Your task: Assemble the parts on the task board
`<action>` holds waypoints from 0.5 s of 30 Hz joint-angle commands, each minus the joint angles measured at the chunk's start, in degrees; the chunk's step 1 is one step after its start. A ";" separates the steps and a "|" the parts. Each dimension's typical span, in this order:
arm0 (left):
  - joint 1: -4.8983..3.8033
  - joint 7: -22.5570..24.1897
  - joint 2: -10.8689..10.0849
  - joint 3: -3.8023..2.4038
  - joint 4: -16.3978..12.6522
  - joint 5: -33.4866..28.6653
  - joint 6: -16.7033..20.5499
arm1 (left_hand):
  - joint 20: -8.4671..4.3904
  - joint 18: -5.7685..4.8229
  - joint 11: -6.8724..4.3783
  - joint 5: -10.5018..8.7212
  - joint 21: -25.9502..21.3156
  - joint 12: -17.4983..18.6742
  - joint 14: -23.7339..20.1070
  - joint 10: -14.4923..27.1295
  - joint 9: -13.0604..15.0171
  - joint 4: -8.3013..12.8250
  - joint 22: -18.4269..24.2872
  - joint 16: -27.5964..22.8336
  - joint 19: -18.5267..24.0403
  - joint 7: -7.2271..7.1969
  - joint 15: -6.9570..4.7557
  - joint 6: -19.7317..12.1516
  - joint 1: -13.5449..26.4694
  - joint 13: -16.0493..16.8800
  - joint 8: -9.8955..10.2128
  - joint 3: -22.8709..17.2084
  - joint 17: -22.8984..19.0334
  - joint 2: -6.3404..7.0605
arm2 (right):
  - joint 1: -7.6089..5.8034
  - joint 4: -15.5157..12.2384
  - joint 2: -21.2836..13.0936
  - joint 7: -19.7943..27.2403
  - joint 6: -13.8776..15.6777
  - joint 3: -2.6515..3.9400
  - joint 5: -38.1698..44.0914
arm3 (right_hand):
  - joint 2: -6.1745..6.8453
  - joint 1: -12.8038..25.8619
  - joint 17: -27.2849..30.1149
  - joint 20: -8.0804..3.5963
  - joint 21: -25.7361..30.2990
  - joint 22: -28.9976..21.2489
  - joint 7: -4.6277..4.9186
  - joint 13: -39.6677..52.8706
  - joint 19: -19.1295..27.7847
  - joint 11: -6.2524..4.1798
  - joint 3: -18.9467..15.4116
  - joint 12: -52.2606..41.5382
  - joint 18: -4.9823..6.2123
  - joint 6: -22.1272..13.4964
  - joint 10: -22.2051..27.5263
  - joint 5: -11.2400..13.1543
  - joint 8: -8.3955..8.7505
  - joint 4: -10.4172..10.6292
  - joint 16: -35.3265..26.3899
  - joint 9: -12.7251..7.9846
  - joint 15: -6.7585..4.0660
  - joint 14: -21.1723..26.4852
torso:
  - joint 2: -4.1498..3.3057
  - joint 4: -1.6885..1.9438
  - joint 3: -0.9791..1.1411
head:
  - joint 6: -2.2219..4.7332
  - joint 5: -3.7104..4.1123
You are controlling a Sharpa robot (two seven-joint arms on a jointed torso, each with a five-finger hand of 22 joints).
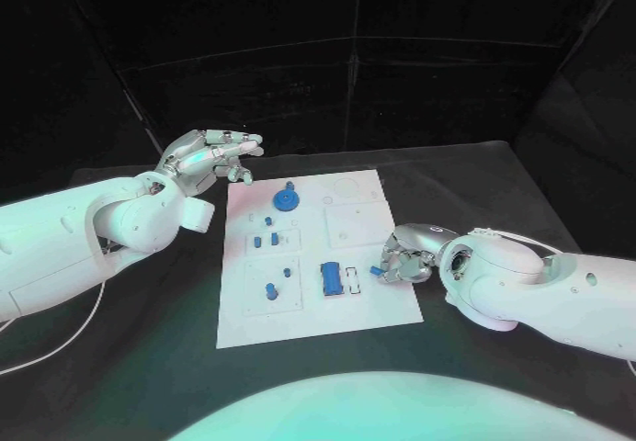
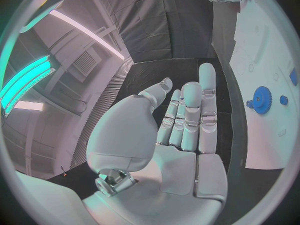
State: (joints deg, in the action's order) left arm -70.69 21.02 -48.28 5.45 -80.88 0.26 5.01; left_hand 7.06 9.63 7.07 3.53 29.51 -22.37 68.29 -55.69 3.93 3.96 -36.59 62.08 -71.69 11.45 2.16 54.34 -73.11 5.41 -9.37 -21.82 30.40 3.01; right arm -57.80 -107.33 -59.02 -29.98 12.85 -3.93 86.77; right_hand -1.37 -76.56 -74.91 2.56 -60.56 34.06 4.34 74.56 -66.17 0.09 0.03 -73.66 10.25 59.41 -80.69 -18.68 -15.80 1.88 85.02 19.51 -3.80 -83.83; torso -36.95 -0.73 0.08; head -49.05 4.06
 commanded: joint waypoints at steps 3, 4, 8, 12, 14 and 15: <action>-0.07 0.04 0.08 -0.01 -0.06 0.26 -0.80 | 0.36 0.76 0.05 0.23 -0.18 -0.15 -0.42 0.50 -0.02 -0.03 0.09 0.34 0.03 -0.03 -0.15 -0.24 0.53 -0.06 -0.24 0.46 -0.05 -0.04 | -0.09 -0.47 0.64 1.72 5.29 0.03 -3.92 | 0.57 1.50 -4.17 -0.03 -0.44 0.49 0.06 0.18 -0.67 -0.22 0.19 -0.35 -0.91 0.38 -0.60 -0.88 0.38 0.87 0.40 -0.20 -0.05 -4.18 | -0.02 -0.11 -0.01 | -0.07 -0.16; -0.07 0.04 0.06 0.00 -0.08 0.26 -0.79 | 0.36 0.76 0.05 0.23 -0.18 -0.15 -0.42 0.50 -0.02 -0.03 0.09 0.34 0.03 -0.03 -0.15 -0.24 0.53 -0.06 -0.24 0.46 -0.05 -0.04 | -0.09 -0.50 0.83 1.90 5.67 0.03 -4.27 | 0.58 1.51 -4.17 -0.03 -0.44 0.50 0.06 0.18 -0.68 -0.22 0.19 -0.36 -0.91 0.38 -0.61 -0.89 0.38 0.88 0.40 -0.20 -0.05 -4.18 | 0.00 -0.11 -0.01 | -0.09 -0.17; -0.07 0.04 0.02 0.00 -0.13 0.26 -0.79 | 0.36 0.76 0.05 0.23 -0.18 -0.15 -0.42 0.50 -0.02 -0.03 0.09 0.34 0.03 -0.03 -0.15 -0.24 0.53 -0.06 -0.24 0.46 -0.05 -0.04 | -0.09 -0.54 1.67 2.41 6.64 0.03 -5.64 | 0.69 1.79 -4.19 -0.03 -0.52 0.62 0.05 0.18 -0.76 -0.23 0.36 -0.35 -0.92 0.45 -0.62 -1.18 0.46 1.17 0.41 -0.20 -0.06 -4.18 | -0.01 -0.10 0.00 | -0.19 -0.26; -0.08 0.02 -0.01 0.00 -0.20 0.26 -0.79 | 0.36 0.76 0.05 0.23 -0.18 -0.15 -0.42 0.50 -0.02 -0.03 0.09 0.34 0.03 -0.03 -0.15 -0.24 0.53 -0.06 -0.24 0.46 -0.05 -0.04 | -0.09 -0.17 2.59 2.32 6.70 0.03 -6.75 | 0.91 2.34 -4.19 -0.04 -0.56 0.68 0.03 0.20 -0.82 -0.23 0.52 -0.38 -0.93 0.59 -0.67 -1.44 0.55 1.69 0.41 -0.18 -0.07 -4.18 | -0.02 -0.06 -0.03 | -0.19 -0.34; -0.08 0.01 -0.01 0.00 -0.23 0.26 -0.79 | 0.36 0.76 0.05 0.23 -0.18 -0.15 -0.42 0.50 -0.02 -0.03 0.09 0.34 0.03 -0.03 -0.15 -0.24 0.53 -0.06 -0.24 0.46 -0.05 -0.04 | -0.10 0.13 3.01 1.95 5.95 0.03 -7.12 | 1.09 2.66 -4.18 -0.04 -0.56 0.69 0.01 0.20 -0.84 -0.24 0.54 -0.37 -0.93 0.71 -0.68 -1.54 0.57 1.97 0.41 -0.16 -0.07 -4.18 | -0.02 -0.03 -0.06 | -0.17 -0.32; -0.08 0.00 -0.02 0.00 -0.24 0.26 -0.78 | 0.36 0.76 0.05 0.23 -0.18 -0.15 -0.42 0.50 -0.02 -0.03 0.09 0.34 0.03 -0.03 -0.15 -0.24 0.53 -0.06 -0.24 0.46 -0.05 -0.04 | -0.10 0.28 3.22 1.71 5.38 0.03 -7.33 | 1.23 2.84 -4.18 -0.04 -0.55 0.67 0.00 0.18 -0.83 -0.24 0.50 -0.36 -0.93 0.76 -0.68 -1.59 0.58 2.13 0.42 -0.14 -0.07 -4.18 | 0.00 -0.05 -0.07 | -0.14 -0.31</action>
State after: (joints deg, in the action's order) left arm -70.70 20.91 -48.29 5.47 -81.01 0.27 4.96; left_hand 7.06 9.63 7.07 3.54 29.51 -22.37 68.29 -55.69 3.93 3.96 -36.55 62.08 -71.69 11.45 2.16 54.35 -73.11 5.41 -9.37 -21.82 30.41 3.01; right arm -57.82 -107.17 -55.91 -28.58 17.78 -3.90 81.54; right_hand -0.24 -74.25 -74.91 2.56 -60.79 34.74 4.38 74.68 -66.58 -0.32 0.41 -73.89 10.25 59.84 -81.09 -20.10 -15.57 3.70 85.23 19.31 -3.80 -83.83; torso -36.97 -0.82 0.05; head -49.23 3.74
